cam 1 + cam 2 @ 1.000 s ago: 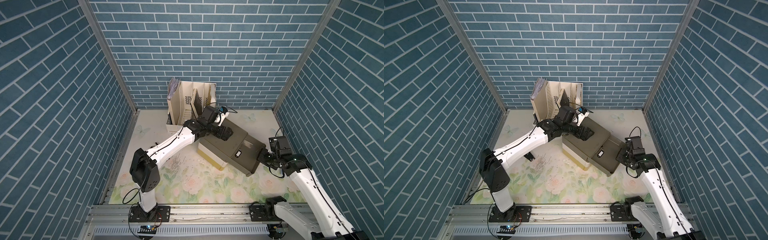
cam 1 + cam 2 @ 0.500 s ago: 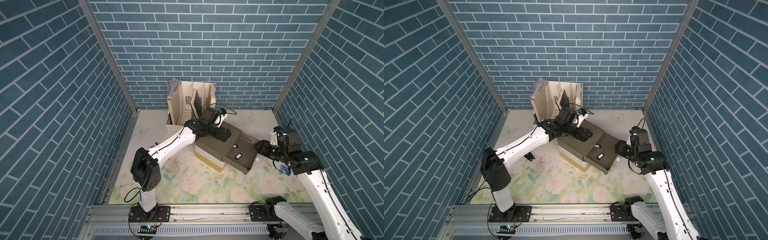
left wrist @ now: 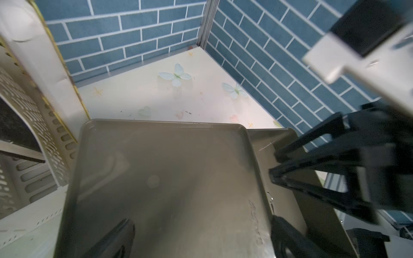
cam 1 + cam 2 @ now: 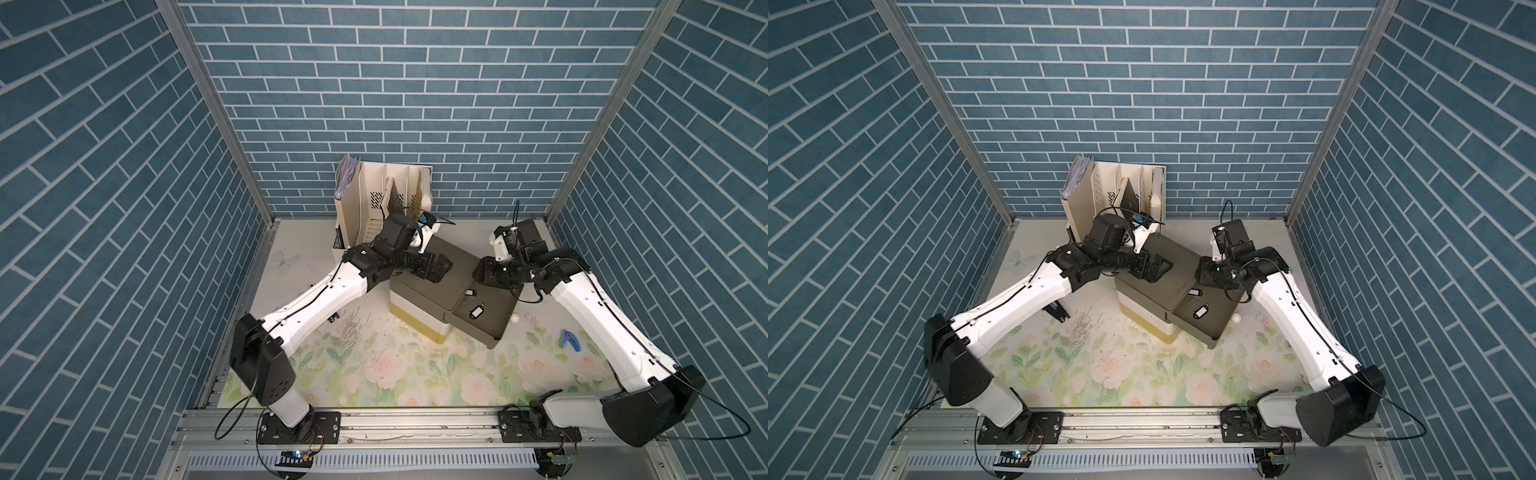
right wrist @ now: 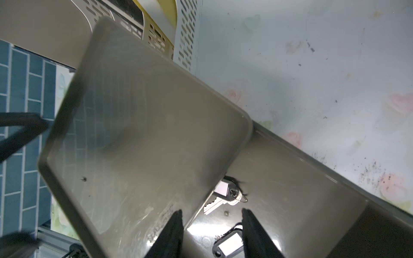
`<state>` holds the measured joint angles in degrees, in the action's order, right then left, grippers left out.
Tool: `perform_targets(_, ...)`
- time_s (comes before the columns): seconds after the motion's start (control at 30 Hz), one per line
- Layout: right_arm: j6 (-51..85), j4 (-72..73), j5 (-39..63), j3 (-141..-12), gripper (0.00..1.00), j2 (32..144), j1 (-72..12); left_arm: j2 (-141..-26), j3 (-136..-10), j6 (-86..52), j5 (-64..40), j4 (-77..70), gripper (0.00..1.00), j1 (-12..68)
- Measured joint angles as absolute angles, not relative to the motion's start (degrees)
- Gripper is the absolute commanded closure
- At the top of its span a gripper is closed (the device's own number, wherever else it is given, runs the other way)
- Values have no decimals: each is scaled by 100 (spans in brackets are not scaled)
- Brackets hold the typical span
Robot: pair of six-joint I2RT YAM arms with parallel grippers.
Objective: Take the keys out of the drawer
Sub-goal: Pick up the key from the drawer.
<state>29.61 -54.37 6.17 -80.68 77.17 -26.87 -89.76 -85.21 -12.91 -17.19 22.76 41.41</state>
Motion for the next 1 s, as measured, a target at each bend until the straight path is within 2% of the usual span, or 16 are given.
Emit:
perform_targets(0.13,2976,-5400,499,-7802,54,7544,-2777,-8442,-7940,-1444,-1817,1973,0,4014)
perform_targets(0.43,3022,-5476,373,-7116,57,7006,-2781,-8093,-7323,-1577,-1920,1721,0,3734)
perform_targets(1.0,3028,-5470,519,-6936,57,7094,-2862,-7754,-6785,-1942,-2104,1199,0,3712)
